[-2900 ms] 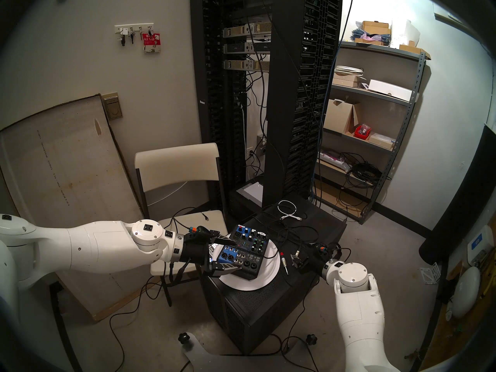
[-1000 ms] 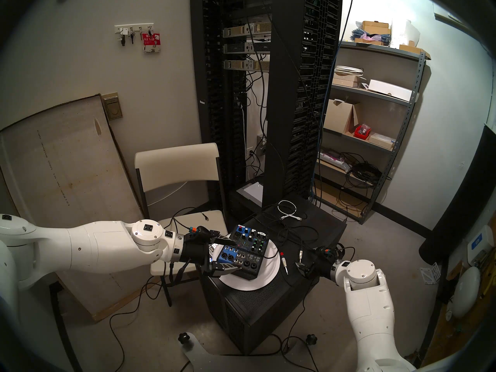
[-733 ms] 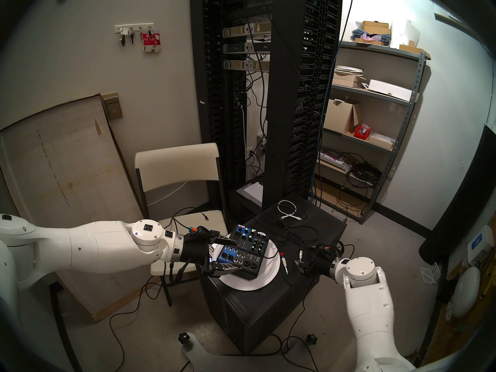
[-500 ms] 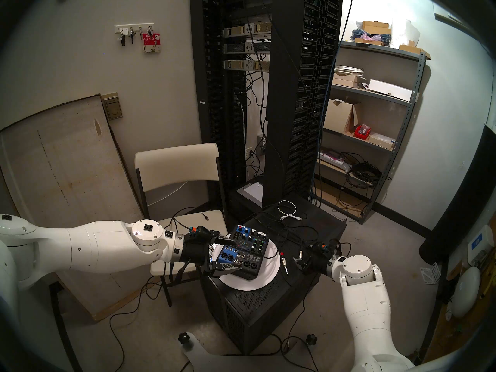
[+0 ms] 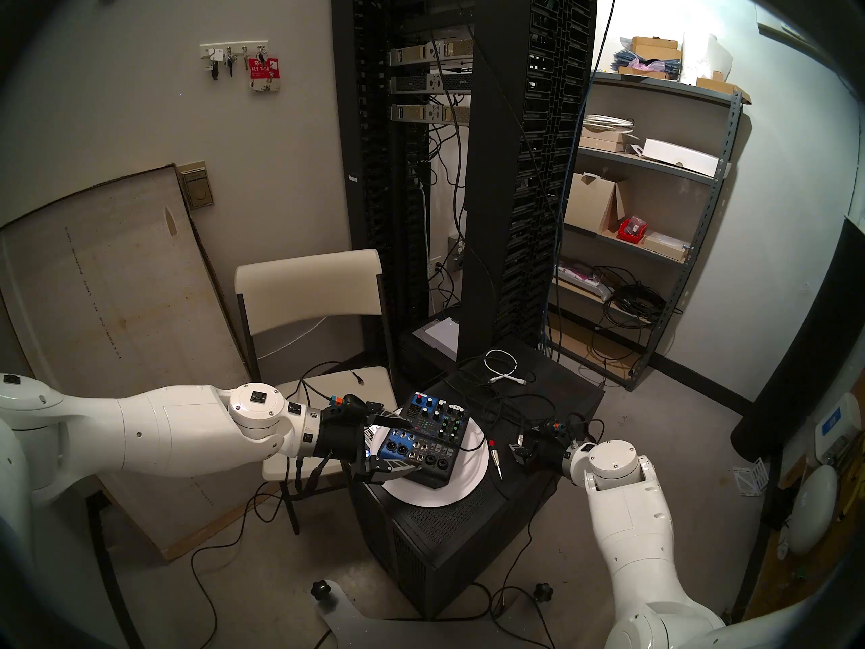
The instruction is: Insert aux cable
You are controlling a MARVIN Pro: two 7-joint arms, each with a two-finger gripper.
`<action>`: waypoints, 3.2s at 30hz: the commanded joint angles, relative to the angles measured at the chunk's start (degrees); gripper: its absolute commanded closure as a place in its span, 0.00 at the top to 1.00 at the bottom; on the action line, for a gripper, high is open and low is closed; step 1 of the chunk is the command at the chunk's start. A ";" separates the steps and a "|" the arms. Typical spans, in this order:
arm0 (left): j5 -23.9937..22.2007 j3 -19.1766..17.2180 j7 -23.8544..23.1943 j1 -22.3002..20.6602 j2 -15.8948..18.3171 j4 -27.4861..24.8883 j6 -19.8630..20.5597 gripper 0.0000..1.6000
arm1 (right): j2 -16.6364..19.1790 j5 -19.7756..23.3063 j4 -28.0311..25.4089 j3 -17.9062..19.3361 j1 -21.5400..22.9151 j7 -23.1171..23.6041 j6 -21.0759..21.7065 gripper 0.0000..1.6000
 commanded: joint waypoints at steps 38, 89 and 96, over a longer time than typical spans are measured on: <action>-0.15 -0.58 0.08 -0.70 0.06 0.00 -0.17 1.00 | -4.51 21.08 -20.93 5.08 -12.27 10.76 -13.03 0.00; -10.63 -3.99 -11.65 1.02 -7.43 1.77 -4.13 1.00 | -5.92 31.41 -29.74 -7.54 -27.07 3.86 -23.34 0.00; -13.87 -4.63 -12.33 2.26 -8.70 3.53 -4.06 0.95 | -5.94 31.70 -30.38 -7.92 -27.53 4.54 -23.47 0.00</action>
